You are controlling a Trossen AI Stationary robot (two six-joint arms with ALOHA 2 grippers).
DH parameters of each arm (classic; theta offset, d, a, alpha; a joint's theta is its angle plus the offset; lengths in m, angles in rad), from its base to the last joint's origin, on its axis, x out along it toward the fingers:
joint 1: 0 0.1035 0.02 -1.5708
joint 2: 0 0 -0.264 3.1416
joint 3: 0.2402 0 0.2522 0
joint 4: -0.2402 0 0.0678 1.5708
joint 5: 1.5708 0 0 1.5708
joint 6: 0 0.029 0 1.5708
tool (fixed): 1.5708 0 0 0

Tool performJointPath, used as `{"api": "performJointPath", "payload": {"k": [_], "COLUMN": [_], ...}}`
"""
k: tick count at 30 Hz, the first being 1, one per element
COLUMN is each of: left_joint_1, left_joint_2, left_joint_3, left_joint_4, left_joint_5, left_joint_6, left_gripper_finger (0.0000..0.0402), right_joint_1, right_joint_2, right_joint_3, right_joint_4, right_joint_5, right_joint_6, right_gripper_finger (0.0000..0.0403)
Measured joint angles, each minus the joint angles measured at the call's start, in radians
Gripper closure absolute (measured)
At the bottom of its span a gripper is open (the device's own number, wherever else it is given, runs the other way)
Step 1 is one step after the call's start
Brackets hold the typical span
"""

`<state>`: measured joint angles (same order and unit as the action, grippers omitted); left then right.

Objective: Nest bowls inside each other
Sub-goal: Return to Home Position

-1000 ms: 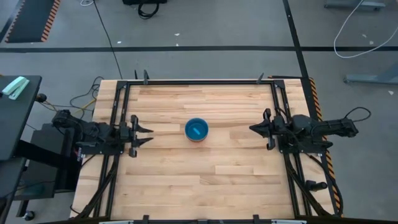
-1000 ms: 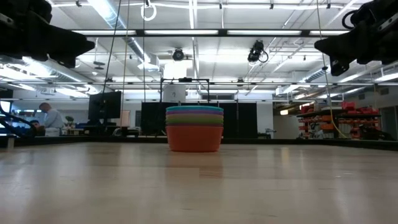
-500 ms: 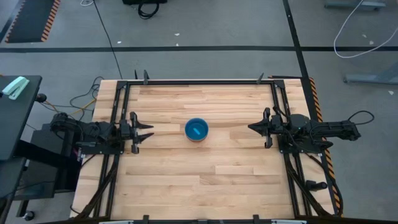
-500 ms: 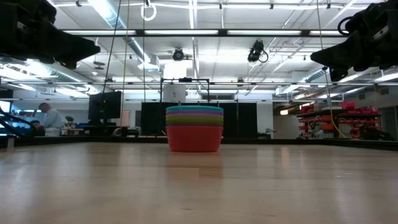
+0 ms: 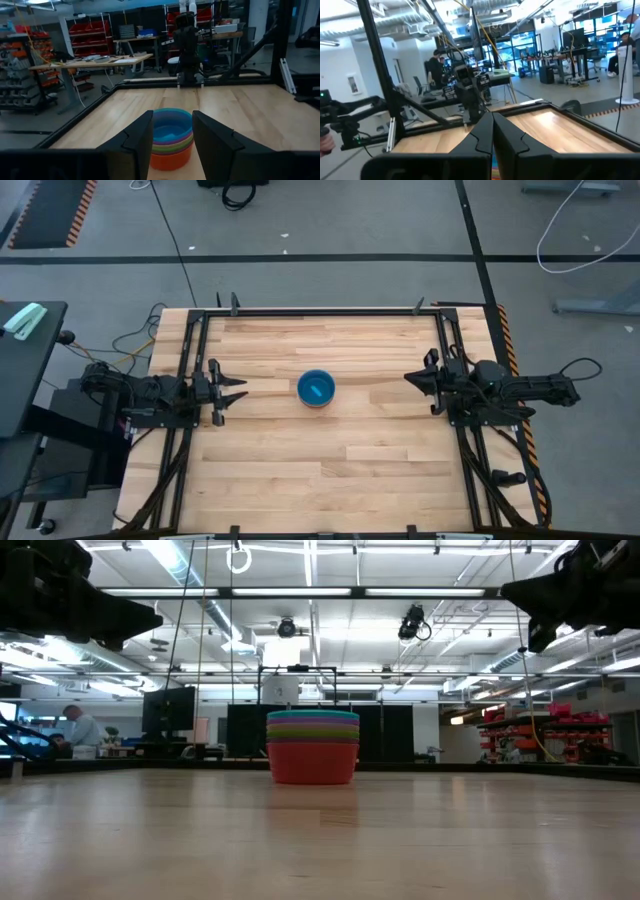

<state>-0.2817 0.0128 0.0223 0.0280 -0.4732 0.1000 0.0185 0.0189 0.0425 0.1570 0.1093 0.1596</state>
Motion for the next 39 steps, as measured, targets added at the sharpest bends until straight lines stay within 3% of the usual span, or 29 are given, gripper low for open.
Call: {"api": "performJointPath", "payload": {"k": [15, 24, 36, 39], "left_joint_1": [0.000, 0.000, 0.000, 0.000], "left_joint_2": [0.000, 0.000, 0.000, 0.000], "left_joint_3": [0.000, 0.000, -0.001, 0.000], "left_joint_4": [-0.006, 0.004, -0.001, -0.003], "left_joint_5": [-0.001, -0.002, -0.010, 0.052], "left_joint_6": [0.003, 0.043, 0.044, 0.063], "left_gripper_finger": [0.0252, 0.0258, 0.0253, 0.0257], "right_joint_1": [-0.005, -0.005, -0.005, -0.005], "right_joint_2": [0.000, 0.000, 0.000, 0.000], "right_joint_3": [0.000, 0.000, 0.000, 0.000], "right_joint_4": [-0.058, -0.120, -0.178, -0.177], "right_joint_5": [-0.011, -0.010, -0.010, -0.010], "right_joint_6": [-0.008, -0.133, -0.100, -0.066], "right_gripper_finger": [0.0387, 0.0387, 0.0387, 0.0387]}}
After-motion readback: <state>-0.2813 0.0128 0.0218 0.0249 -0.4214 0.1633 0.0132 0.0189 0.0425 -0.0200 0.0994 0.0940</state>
